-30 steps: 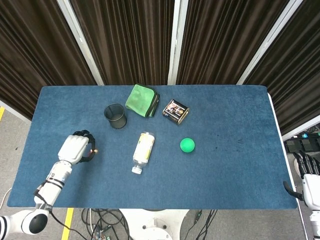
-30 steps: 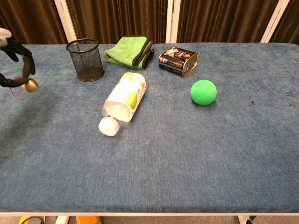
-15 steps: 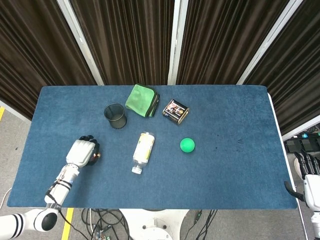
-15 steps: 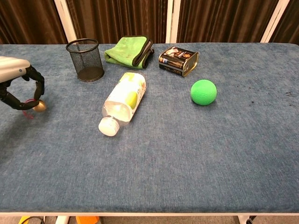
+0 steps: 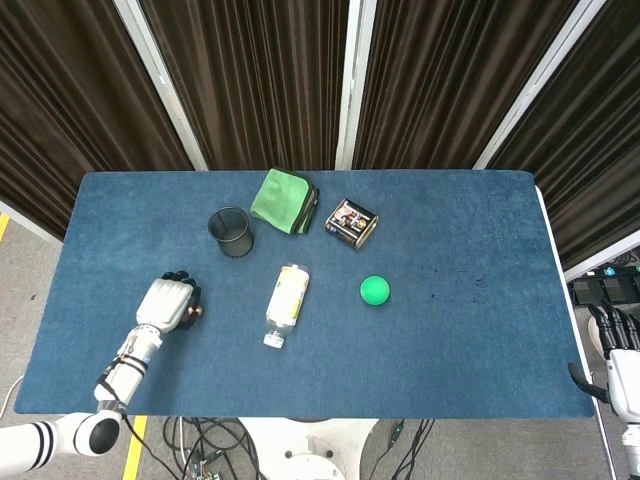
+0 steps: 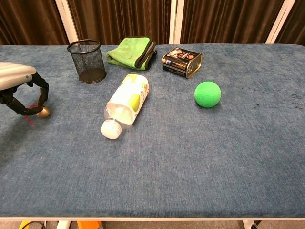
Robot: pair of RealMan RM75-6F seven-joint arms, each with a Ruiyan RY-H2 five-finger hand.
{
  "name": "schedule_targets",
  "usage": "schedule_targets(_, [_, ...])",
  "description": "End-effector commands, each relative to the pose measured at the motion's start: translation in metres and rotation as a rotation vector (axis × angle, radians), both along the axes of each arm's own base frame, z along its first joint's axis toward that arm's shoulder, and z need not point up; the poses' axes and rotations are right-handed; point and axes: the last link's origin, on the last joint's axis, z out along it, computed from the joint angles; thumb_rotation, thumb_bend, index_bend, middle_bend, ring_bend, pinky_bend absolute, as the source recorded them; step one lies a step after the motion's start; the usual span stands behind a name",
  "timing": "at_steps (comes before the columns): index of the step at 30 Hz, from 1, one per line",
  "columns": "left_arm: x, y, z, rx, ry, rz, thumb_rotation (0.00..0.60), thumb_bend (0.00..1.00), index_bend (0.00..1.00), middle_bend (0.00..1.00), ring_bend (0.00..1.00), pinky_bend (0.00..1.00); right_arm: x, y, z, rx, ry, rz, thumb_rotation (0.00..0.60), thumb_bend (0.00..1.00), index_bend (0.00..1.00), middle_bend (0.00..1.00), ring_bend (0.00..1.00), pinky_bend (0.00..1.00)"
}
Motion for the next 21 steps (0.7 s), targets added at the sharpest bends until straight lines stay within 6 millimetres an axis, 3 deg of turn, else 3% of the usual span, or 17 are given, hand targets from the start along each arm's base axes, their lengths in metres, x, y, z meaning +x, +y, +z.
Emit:
schedule_targets(1, [-0.0007, -0.0004, -0.0002, -0.004, 0.001, 0.004, 0.600, 0.43, 0.66, 0.37, 0.18, 0.23, -0.0003, 0.0001, -0.0004, 0.001, 0.000, -0.002, 0.600, 0.18, 0.00, 0.00, 0.00, 0.00])
schedule_targets(21, [-0.0052, 0.0011, 0.0018, -0.004, 0.009, 0.014, 0.600, 0.39, 0.60, 0.29, 0.13, 0.20, -0.0012, -0.0002, -0.0016, 0.014, 0.003, -0.013, 0.600, 0.18, 0.00, 0.00, 0.00, 0.00])
